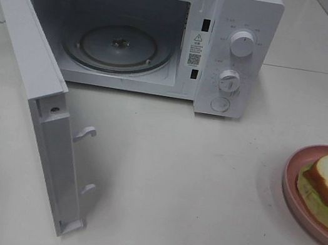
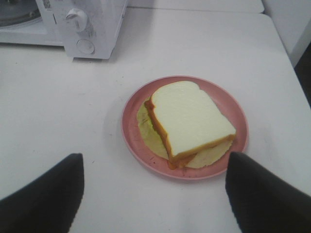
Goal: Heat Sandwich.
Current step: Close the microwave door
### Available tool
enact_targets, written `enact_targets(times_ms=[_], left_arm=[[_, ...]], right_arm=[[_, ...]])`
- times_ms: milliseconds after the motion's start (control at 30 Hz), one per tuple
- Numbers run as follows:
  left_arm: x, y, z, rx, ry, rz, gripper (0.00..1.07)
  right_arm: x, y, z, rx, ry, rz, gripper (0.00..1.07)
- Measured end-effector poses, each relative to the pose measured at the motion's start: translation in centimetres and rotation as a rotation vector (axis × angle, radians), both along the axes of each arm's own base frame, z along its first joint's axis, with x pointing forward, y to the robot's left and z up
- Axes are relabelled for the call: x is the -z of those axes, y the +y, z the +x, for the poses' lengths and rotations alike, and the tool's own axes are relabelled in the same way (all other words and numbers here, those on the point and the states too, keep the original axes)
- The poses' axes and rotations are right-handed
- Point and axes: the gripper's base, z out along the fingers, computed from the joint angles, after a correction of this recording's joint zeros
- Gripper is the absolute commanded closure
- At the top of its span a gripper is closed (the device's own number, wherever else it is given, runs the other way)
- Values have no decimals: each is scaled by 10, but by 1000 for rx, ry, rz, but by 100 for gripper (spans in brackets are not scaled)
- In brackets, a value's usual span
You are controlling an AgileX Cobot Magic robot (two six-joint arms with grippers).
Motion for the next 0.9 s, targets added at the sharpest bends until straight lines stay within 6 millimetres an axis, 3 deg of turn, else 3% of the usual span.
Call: enact_targets(times_ms=[900], left_arm=[[0, 0, 0, 0, 0, 0, 9]], right_arm=[[0, 0, -1, 15, -7, 0, 31]])
